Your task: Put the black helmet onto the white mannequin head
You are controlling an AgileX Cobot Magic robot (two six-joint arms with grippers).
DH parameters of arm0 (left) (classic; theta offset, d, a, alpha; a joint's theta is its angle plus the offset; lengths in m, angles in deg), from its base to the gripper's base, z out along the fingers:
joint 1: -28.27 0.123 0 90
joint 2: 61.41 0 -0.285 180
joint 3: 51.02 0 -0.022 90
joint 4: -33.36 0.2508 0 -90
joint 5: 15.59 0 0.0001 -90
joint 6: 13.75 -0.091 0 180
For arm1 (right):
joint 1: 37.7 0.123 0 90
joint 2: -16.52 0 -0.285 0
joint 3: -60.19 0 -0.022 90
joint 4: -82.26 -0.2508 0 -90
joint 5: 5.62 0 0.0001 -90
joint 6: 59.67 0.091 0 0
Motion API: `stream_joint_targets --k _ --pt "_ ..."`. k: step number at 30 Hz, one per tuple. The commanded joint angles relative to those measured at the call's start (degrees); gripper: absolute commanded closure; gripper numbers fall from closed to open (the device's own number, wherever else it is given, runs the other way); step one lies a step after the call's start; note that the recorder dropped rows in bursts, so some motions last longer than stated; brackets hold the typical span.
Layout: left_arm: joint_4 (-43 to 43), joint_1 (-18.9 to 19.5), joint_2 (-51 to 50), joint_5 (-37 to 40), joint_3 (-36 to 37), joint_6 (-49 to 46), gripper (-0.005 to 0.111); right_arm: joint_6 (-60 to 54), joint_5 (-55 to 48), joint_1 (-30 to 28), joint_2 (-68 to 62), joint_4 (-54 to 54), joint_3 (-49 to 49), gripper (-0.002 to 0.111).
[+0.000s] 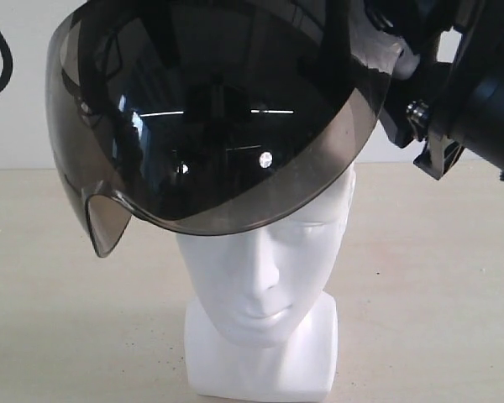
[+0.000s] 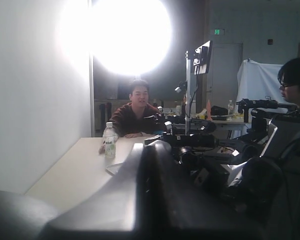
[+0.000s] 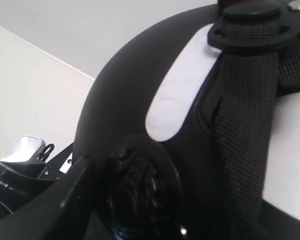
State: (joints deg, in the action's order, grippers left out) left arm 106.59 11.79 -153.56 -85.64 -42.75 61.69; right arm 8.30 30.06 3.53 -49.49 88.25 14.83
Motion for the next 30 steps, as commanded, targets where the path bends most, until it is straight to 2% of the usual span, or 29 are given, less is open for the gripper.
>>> stream_joint_targets --k 1,10,16,23,24,26,27,29,30 --pt "19.3 -0.2 -5.1 9.5 2.9 3.1 0.102 -9.5 -14.3 0.6 -0.7 12.2 -1.1 0.108" --pt "20.3 -0.6 -5.1 9.0 3.0 3.8 0.102 -9.6 -15.3 0.6 -0.7 12.6 -1.1 0.108" --pt "21.9 -2.8 -5.1 10.9 3.0 4.2 0.102 -10.6 -18.9 0.6 0.0 12.8 -1.1 0.108" --pt "22.1 -3.1 -5.1 11.4 3.0 4.5 0.102 -11.8 -24.8 0.6 5.5 13.0 -1.1 0.108" --pt "22.1 -3.1 -5.1 11.4 3.0 4.5 0.102 -11.9 -26.2 0.6 6.3 13.0 -1.1 0.106" --pt "22.1 -3.1 -5.1 11.4 3.0 4.7 0.102 -11.9 -29.3 0.6 7.9 13.0 -1.1 0.091" --pt "22.1 -3.1 -5.1 11.4 3.0 4.7 0.102 -11.9 -30.4 0.6 8.5 13.0 -1.1 0.078" --pt "22.1 -3.1 -5.5 11.6 3.0 4.9 0.102 -11.9 -31.0 0.6 8.5 12.6 -1.1 0.061" --pt "22.1 -3.1 -5.8 11.9 3.0 5.5 0.102 -11.9 -31.0 0.6 8.5 12.4 -1.1 0.059"
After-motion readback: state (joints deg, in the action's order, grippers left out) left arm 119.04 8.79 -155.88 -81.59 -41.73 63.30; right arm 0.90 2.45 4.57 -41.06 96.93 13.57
